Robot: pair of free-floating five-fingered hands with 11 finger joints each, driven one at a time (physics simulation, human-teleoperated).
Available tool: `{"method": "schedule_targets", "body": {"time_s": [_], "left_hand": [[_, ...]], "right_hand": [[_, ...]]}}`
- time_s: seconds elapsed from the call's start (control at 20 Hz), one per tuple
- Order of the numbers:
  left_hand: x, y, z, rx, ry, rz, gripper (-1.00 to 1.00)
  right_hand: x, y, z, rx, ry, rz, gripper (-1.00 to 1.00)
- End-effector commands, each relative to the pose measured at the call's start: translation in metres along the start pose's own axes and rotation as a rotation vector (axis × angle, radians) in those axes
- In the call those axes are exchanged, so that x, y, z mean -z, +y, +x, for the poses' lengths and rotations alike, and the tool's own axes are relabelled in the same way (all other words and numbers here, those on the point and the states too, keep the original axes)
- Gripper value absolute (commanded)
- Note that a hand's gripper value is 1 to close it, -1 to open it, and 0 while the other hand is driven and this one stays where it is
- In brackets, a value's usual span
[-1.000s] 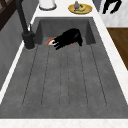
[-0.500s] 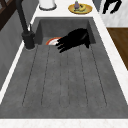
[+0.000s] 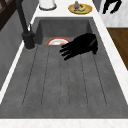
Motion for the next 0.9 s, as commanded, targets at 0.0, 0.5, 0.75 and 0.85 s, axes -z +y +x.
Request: {"method": "schedule_targets", "body": {"time_s": [0.0,0.5,0.75,0.85], "left_hand": [[-0.016,0.016,0.01,-0.039,0.042,-0.044,-1.0],[-0.053,0.04,0.026,-0.027,0.068,-0.078,-1.0],[-0.069,0.05,0.028,-0.021,0.1,-0.08,-1.0],[-0.076,0.043,0.038,0.011,0.076,-0.067,-1.0]], "right_hand": [[0.0,0.0,0.0,0.0,0.0,0.0,0.0],[0.0,0.0,0.0,0.0,0.0,0.0,0.0],[0.0,0.0,0.0,0.0,0.0,0.0,0.0],[0.0,0.0,0.0,0.0,0.0,0.0,0.0]]}}
